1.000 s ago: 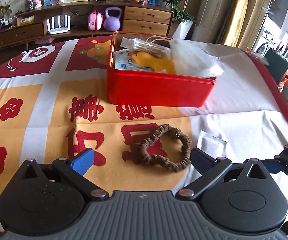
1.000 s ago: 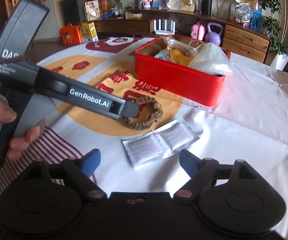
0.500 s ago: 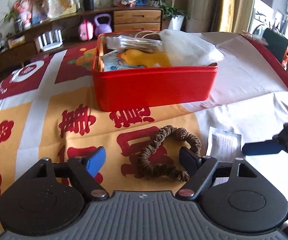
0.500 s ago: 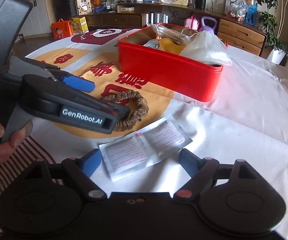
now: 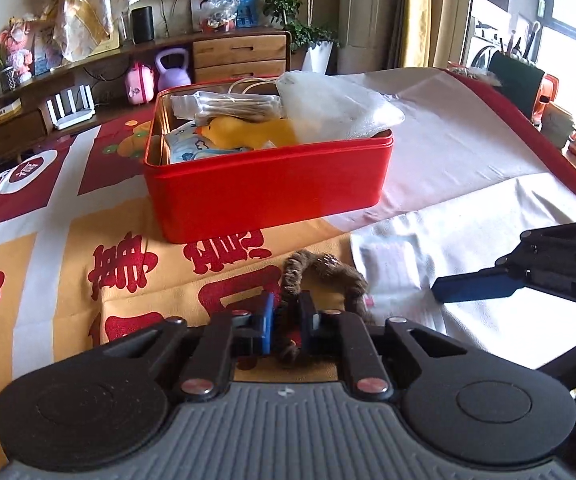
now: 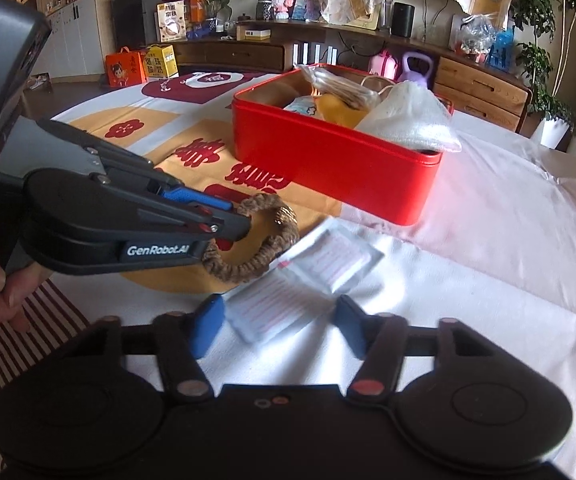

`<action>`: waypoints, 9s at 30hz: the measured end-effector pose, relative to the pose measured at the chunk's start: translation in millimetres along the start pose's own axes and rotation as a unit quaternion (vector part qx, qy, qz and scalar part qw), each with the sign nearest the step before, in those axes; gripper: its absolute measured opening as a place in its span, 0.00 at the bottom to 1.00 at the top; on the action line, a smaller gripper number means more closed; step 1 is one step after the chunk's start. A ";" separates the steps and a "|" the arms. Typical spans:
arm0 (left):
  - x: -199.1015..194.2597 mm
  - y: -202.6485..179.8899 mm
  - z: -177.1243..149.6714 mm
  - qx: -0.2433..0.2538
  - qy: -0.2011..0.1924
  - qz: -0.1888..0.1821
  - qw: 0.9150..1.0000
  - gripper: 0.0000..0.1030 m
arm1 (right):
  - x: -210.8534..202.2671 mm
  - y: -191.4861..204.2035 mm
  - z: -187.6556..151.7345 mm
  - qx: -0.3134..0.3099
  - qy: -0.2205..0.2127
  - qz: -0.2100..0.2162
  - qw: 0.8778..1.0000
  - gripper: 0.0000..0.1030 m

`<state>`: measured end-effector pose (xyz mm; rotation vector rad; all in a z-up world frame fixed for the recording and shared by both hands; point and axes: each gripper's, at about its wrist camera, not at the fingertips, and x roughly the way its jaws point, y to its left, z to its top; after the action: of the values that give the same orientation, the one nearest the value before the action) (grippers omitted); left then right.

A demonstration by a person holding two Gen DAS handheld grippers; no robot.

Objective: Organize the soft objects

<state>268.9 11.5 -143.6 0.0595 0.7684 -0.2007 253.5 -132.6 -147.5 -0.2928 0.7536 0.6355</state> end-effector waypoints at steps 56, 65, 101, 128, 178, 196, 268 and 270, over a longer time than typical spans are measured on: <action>-37.3 40.1 -36.3 -0.105 -0.015 -0.015 0.994 0.07 | 21.4 9.0 20.2 0.041 -0.004 -0.039 0.998 0.41; -38.3 39.8 -36.1 -0.111 -0.019 -0.020 0.993 0.07 | 15.9 2.3 17.6 0.051 -0.007 -0.035 0.998 0.00; -36.7 47.5 -39.9 -0.113 -0.016 -0.044 0.992 0.07 | 57.1 -6.8 65.7 -0.320 0.104 0.215 0.917 0.99; -44.4 35.6 -31.8 -0.114 -0.022 -0.035 0.993 0.07 | -2.0 -2.9 25.7 -0.143 0.055 0.137 0.979 0.06; 15.6 45.2 136.8 -0.111 -0.055 -0.020 0.992 0.07 | 30.8 -88.9 142.9 0.104 -0.008 0.020 0.994 0.10; 44.3 37.6 116.3 -0.081 0.010 0.007 0.997 0.08 | 30.6 -92.1 131.3 0.091 -0.004 0.004 0.996 0.27; -189.1 -26.8 40.9 -0.086 -0.134 0.007 0.987 1.00 | -154.1 -30.6 36.4 0.123 -0.192 -0.006 0.974 1.00; -190.5 -28.2 40.9 -0.087 -0.138 0.012 0.987 1.00 | -155.2 -30.7 35.3 0.123 -0.193 -0.006 0.973 1.00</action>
<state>157.7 8.9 18.8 -0.1218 0.5056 -0.1152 205.8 -206.5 -11.4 0.0556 0.4486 0.5585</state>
